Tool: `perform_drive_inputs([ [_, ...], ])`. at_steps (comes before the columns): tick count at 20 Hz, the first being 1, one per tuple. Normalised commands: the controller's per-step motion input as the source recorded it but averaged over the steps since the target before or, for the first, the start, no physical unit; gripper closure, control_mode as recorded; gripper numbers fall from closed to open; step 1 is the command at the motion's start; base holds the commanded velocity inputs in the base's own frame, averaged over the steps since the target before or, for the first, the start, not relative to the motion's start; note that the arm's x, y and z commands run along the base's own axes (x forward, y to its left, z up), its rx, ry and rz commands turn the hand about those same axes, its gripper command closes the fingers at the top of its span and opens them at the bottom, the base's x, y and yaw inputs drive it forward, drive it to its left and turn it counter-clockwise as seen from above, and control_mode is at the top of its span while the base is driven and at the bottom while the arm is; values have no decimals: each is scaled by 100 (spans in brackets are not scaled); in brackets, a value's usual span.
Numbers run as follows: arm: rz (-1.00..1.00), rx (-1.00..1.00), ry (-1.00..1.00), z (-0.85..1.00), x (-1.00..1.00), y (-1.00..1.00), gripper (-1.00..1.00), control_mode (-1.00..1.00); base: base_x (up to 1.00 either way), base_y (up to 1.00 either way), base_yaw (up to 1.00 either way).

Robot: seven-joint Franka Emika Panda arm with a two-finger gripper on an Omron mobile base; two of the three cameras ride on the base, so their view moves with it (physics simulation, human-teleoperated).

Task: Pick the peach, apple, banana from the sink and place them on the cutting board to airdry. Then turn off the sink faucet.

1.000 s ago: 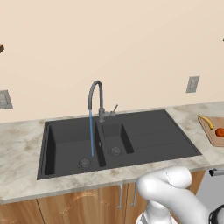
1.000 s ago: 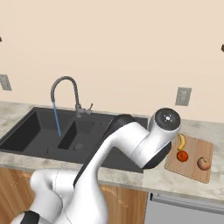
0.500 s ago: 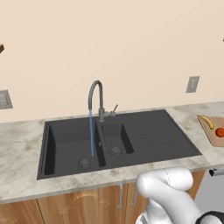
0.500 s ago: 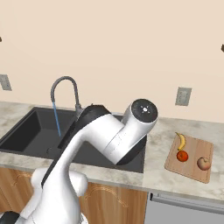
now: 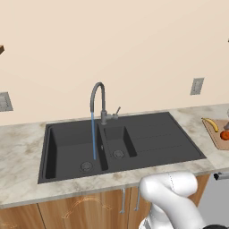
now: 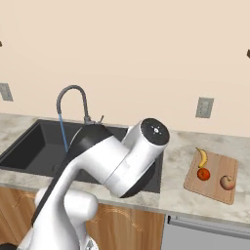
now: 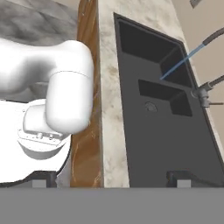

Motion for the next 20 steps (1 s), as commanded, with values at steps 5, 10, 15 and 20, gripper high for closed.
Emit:
perform_drive_inputs([
  [5, 1, 24, 2, 11, 6, 42, -100, -100, 0, 0, 0],
  [10, 0, 32, 20, 23, 13, 47, -100, -100, 0, 0, 0],
  [15, 0, 18, 11, -1, 6, 43, -100, -100, 0, 0, 0],
  [20, -9, 8, -2, -1, 2, 37, -100, -100, 0, 0, 0],
])
